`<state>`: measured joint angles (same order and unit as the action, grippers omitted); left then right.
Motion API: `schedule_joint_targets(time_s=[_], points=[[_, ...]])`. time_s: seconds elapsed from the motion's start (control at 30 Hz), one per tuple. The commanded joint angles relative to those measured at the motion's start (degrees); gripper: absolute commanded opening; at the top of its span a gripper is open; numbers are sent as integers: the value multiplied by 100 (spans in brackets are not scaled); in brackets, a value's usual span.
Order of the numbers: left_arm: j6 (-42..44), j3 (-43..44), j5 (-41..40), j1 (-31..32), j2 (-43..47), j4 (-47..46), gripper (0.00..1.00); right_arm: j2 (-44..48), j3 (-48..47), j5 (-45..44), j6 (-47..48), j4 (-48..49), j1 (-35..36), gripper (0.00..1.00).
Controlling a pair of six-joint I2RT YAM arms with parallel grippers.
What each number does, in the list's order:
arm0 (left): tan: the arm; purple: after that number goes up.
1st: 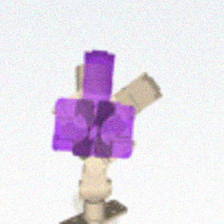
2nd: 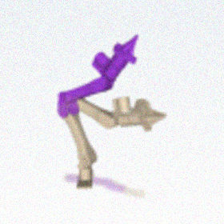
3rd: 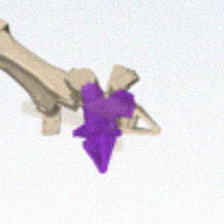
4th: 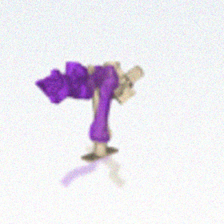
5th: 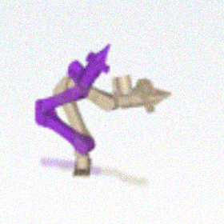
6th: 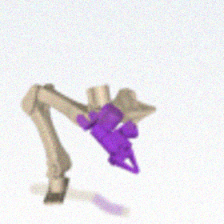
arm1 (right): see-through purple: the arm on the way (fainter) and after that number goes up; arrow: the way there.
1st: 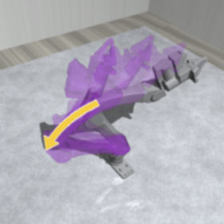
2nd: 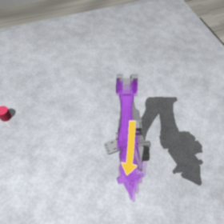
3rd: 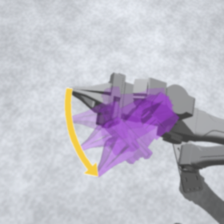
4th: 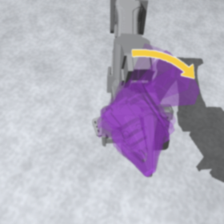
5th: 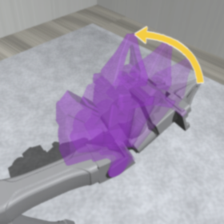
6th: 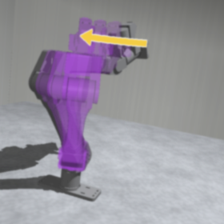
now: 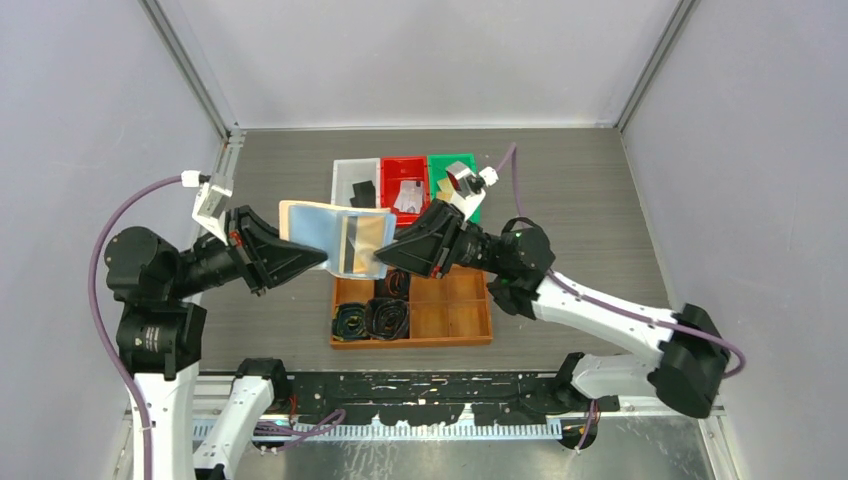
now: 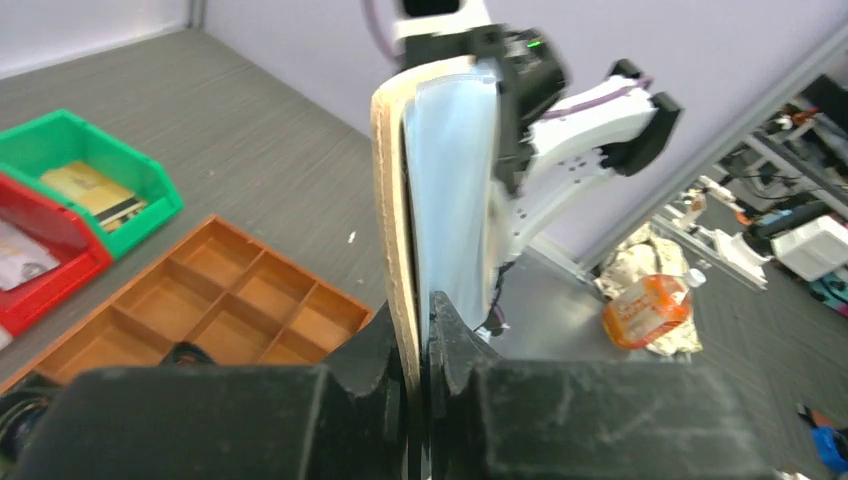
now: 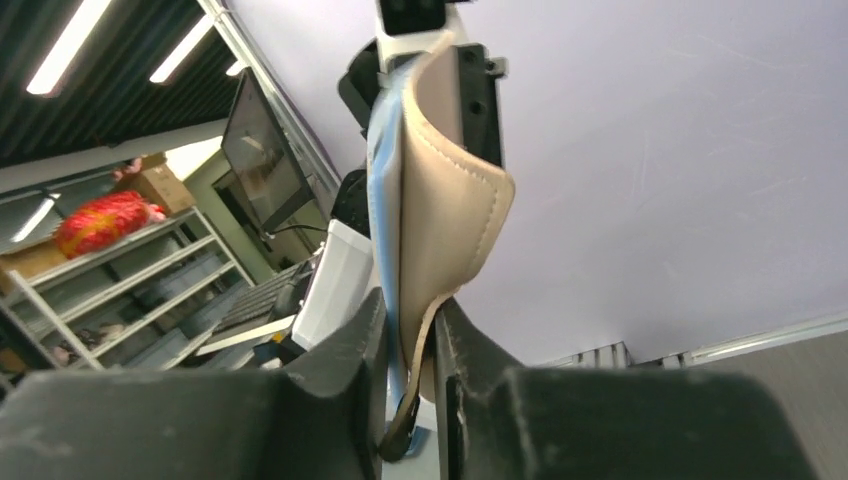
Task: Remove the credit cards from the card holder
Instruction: Remove the credit card from the card holder.
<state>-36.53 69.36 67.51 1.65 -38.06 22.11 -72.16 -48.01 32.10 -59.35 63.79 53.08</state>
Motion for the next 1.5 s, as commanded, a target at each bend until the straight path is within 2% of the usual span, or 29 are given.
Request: schedule_joint_targets(time_s=[0.0, 0.07, 0.1, 0.17, 0.2, 0.3, 0.53, 0.7, 0.8, 0.93, 1.13, 1.37, 1.47], points=[[1276, 89, -872, 8, -1, 1052, 10, 842, -417, -508, 1698, -2276, 448, 17], [1493, 71, -1222, 9, 30, 1220, 5, 977, -549, -766, 2173, -2947, 592, 16], [1579, 55, -1348, 7, 47, 1240, 3, 1002, -590, -865, 2312, -3186, 648, 19], [1603, 22, -1335, 8, 56, 1194, 0, 1003, -660, -954, 2401, -3383, 736, 41], [1570, 17, -1211, 4, 52, 1160, 0, 990, -681, -955, 2428, -3461, 746, 46], [1310, 8, -579, 8, 57, 903, 0, 1042, -615, -947, 2450, -3472, 752, 48], [1222, -26, -343, 8, 120, 795, 0, 1378, -420, -876, 2419, -3174, 742, 39], [1420, -12, -495, 4, 146, 961, 0, 1512, -438, -655, 2389, -3145, 744, 46], [1398, -11, -451, 11, 144, 987, 0, 1536, -476, -787, 2429, -3211, 742, 46], [1275, -19, -324, 10, 176, 920, 0, 1330, -789, -1016, 2517, -3739, 740, 38], [1257, -30, -205, 4, 215, 949, 0, 1358, -731, -1288, 2521, -3563, 745, 18], [1159, -99, -172, 10, 210, 859, 0, 1370, -752, -1034, 2475, -3426, 747, 18], [1132, -132, -166, 9, 219, 830, 0, 1307, -750, -648, 2314, -3095, 747, 23]])
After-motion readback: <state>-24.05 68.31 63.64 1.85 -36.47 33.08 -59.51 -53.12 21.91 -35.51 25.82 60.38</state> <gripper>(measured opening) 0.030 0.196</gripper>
